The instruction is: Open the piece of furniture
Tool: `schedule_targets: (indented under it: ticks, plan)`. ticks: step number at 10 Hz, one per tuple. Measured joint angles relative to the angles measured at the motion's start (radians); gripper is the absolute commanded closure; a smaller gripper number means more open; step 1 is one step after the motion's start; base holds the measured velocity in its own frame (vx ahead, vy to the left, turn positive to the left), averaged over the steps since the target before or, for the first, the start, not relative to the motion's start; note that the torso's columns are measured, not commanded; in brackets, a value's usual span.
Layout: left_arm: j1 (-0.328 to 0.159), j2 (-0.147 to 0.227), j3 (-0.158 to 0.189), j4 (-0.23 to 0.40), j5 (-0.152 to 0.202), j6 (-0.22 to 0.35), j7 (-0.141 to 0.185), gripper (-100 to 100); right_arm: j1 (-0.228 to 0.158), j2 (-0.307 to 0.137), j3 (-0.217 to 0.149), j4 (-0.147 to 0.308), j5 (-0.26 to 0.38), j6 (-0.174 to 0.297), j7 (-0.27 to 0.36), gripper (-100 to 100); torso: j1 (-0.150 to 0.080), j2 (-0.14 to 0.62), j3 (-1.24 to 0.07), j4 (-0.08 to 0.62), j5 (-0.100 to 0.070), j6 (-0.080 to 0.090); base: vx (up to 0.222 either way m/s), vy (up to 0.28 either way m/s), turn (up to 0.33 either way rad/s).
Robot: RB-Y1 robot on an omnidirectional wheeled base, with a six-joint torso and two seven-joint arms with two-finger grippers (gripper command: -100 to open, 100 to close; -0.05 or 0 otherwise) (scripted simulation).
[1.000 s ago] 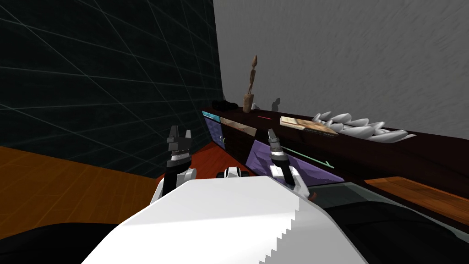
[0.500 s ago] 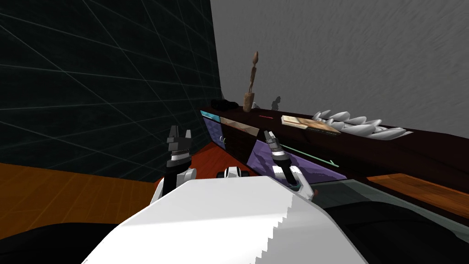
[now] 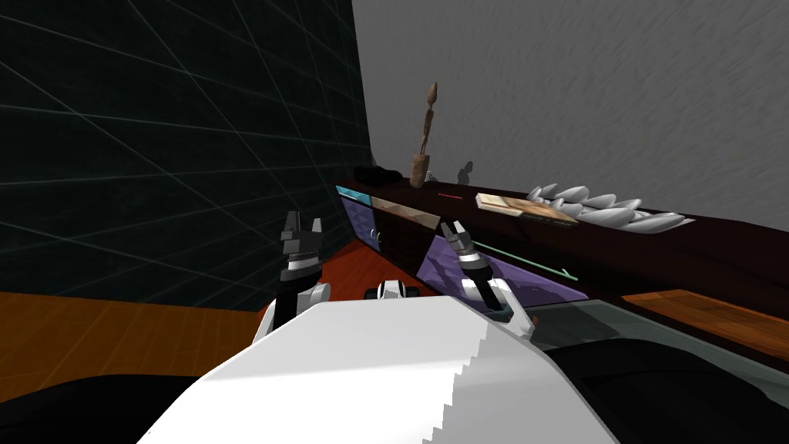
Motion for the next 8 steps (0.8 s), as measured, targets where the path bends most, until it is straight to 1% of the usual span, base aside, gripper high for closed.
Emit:
schedule_targets:
  ticks: [2, 4, 8]
  plan:
    - [0.0, 0.0, 0.0, 0.0, 0.0, 0.0, 0.0, 0, -0.001, -0.013, -0.011, 0.007, 0.04, 0.001, 0.044, -100, -0.001, 0.0, 0.0, 0.0, 0.0, 0.0, 0.013, 0.057, -0.045]
    - [0.0, 0.0, 0.0, 0.0, 0.0, 0.0, 0.0, 0, -0.001, -0.032, -0.026, 0.012, 0.095, 0.008, 0.098, -100, 0.002, 0.0, 0.0, 0.0, 0.001, 0.0, 0.009, 0.092, -0.054]
    - [0.0, 0.0, 0.0, 0.0, 0.0, 0.0, 0.0, 0, -0.013, -0.056, -0.041, 0.033, 0.178, 0.017, 0.2, -100, -0.001, -0.001, -0.001, 0.0, 0.0, 0.0, 0.019, 0.062, -0.029]
